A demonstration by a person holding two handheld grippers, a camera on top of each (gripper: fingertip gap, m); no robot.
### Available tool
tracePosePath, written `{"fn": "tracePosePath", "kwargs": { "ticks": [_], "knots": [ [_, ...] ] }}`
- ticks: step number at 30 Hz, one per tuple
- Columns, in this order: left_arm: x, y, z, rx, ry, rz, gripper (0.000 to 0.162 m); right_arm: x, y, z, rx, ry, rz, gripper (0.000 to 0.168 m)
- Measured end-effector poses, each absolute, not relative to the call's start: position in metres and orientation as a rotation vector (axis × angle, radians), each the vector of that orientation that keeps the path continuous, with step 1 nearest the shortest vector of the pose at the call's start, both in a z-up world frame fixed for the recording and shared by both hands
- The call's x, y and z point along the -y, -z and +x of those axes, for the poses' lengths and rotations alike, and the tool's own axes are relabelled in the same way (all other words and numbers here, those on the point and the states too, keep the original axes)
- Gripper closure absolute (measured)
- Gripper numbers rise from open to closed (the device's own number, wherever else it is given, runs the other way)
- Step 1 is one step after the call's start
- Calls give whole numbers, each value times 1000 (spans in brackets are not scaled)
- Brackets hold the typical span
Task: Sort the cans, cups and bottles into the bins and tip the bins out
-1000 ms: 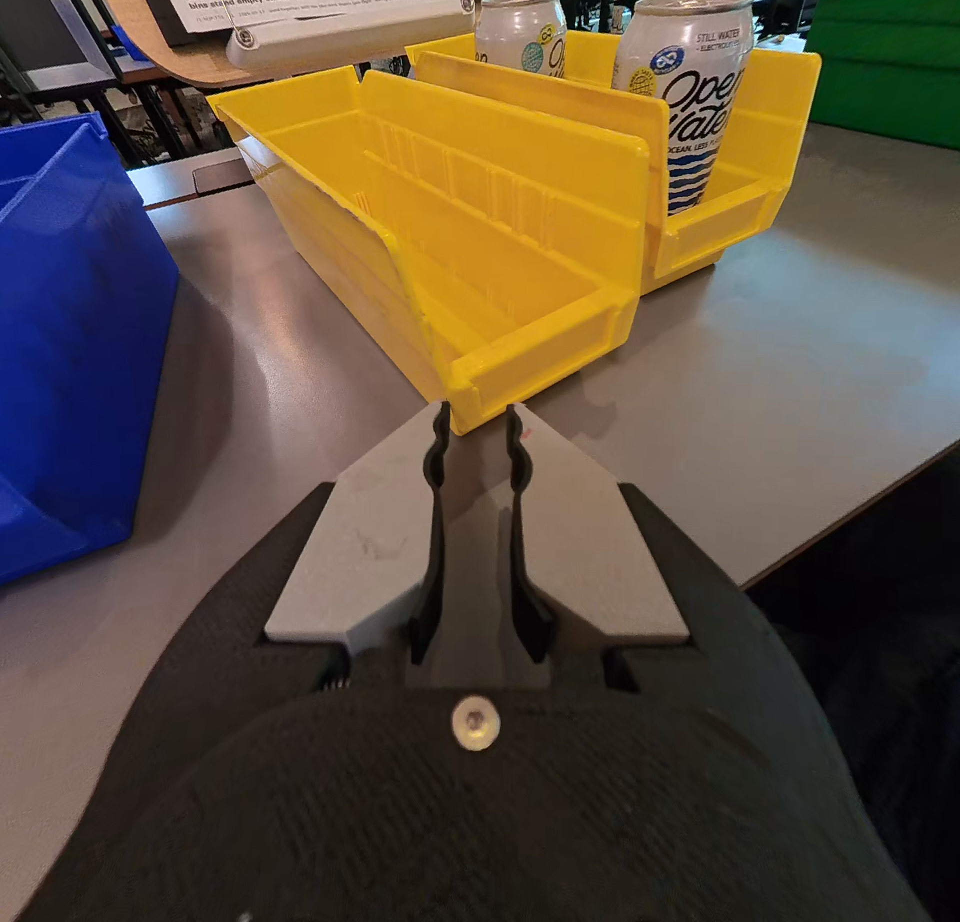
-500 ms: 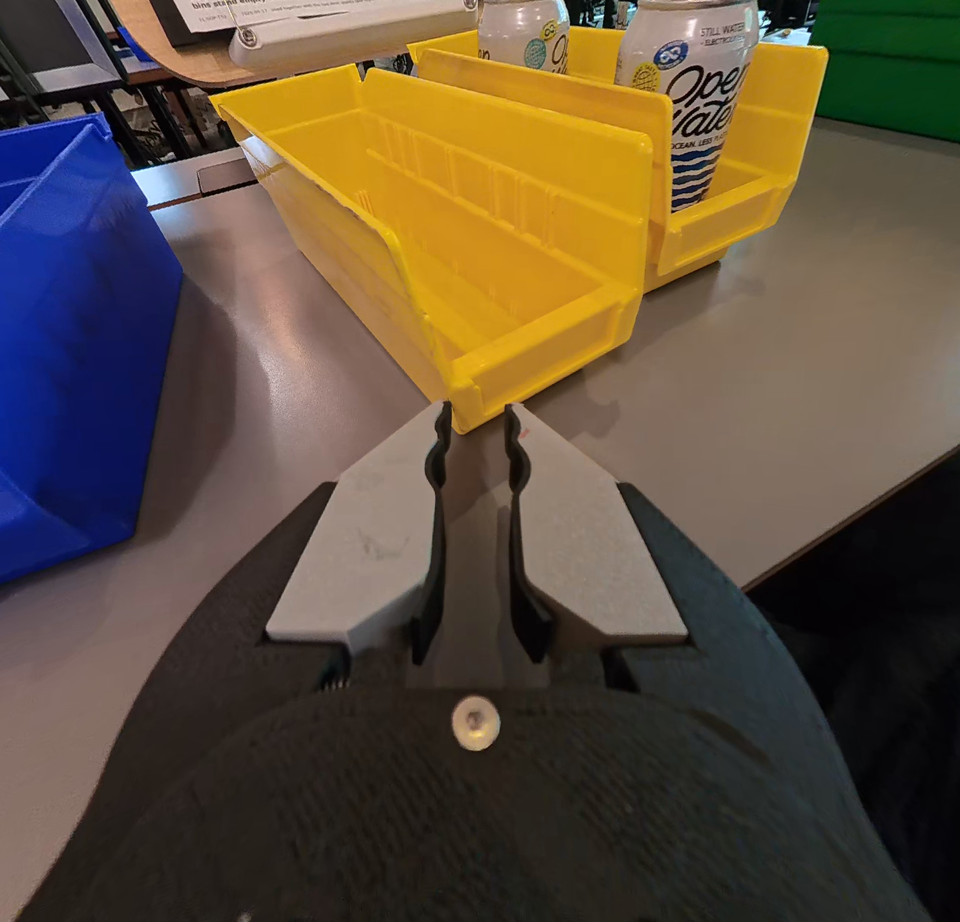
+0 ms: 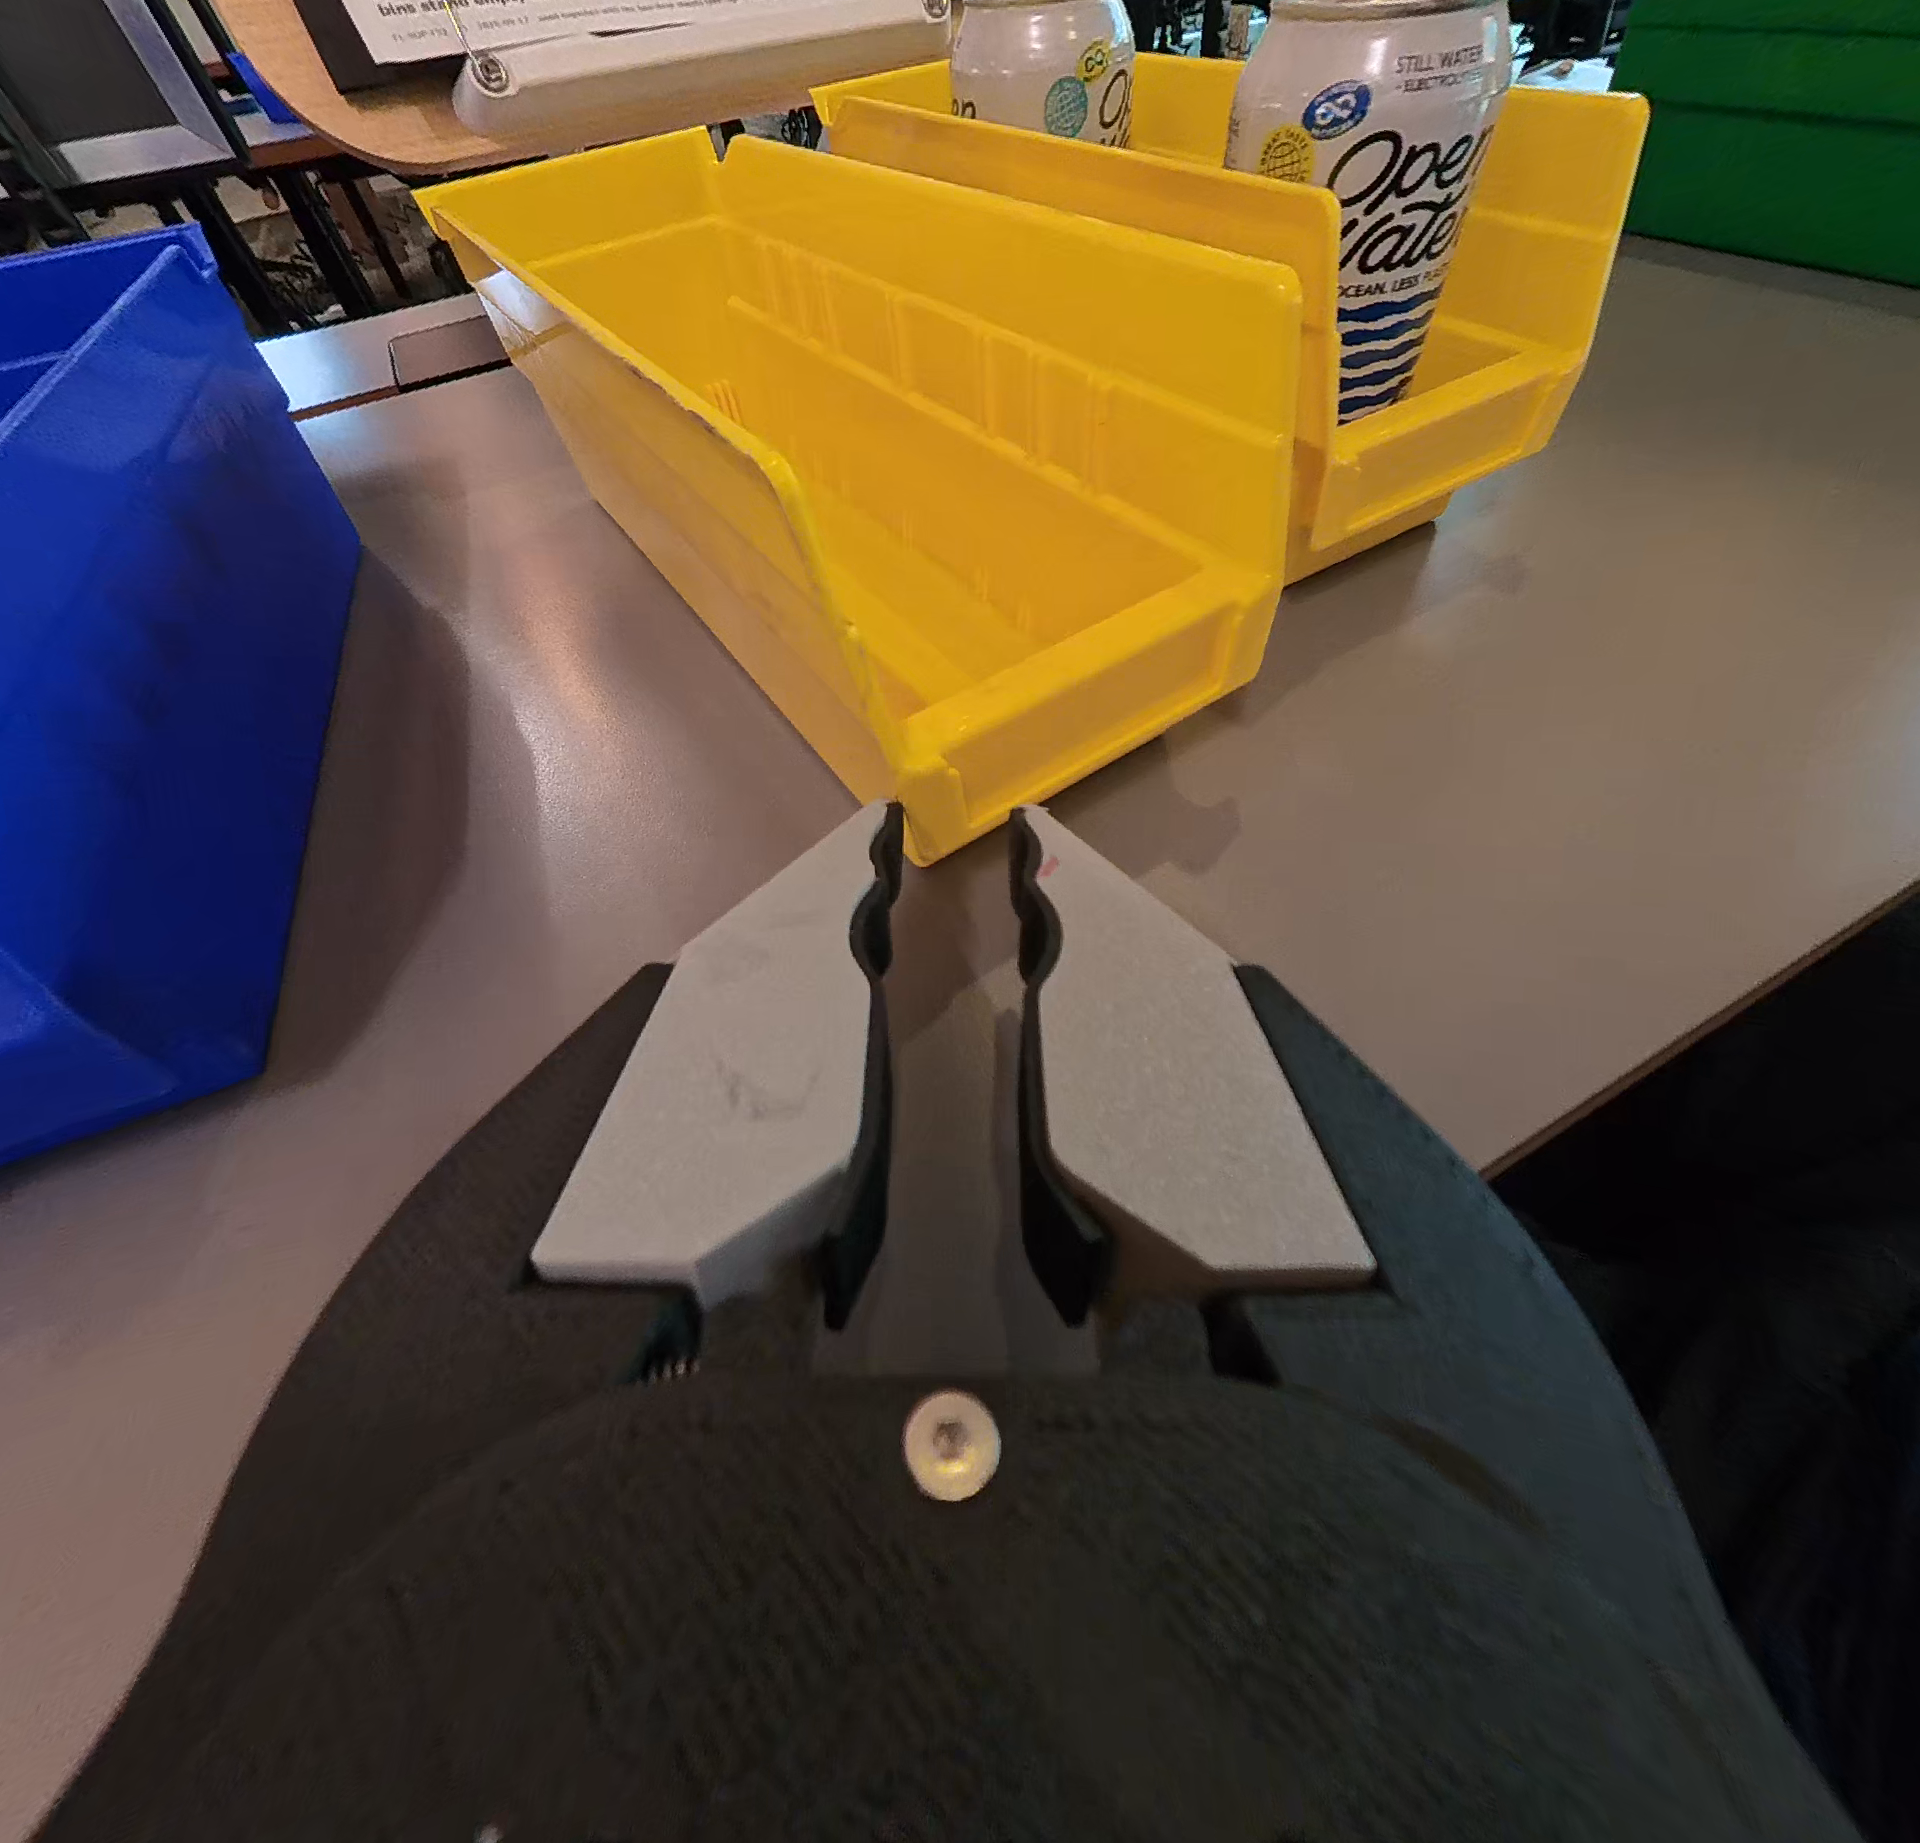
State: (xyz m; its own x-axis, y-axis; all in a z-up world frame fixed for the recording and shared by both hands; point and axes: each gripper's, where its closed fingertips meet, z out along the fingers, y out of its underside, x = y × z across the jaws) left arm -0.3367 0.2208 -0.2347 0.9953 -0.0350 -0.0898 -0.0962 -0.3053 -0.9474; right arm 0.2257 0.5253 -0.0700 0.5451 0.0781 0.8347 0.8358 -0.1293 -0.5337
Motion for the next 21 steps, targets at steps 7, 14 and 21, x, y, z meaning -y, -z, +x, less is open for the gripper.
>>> {"fn": "tracePosePath", "kwargs": {
  "ticks": [7, 14, 21],
  "knots": [
    [-221, 235, -337, -96, -61, -1883, 144, -526, 67, 224, 830, 868, -1516, 167],
    [-221, 235, -337, -96, -65, -1883, 144, -526, 74, 214, 907, 978, -1445, 167],
    [-221, 235, -337, -96, -65, -1884, 144, -530, 70, 212, 950, 1082, -1388, 167]
  ]
}}
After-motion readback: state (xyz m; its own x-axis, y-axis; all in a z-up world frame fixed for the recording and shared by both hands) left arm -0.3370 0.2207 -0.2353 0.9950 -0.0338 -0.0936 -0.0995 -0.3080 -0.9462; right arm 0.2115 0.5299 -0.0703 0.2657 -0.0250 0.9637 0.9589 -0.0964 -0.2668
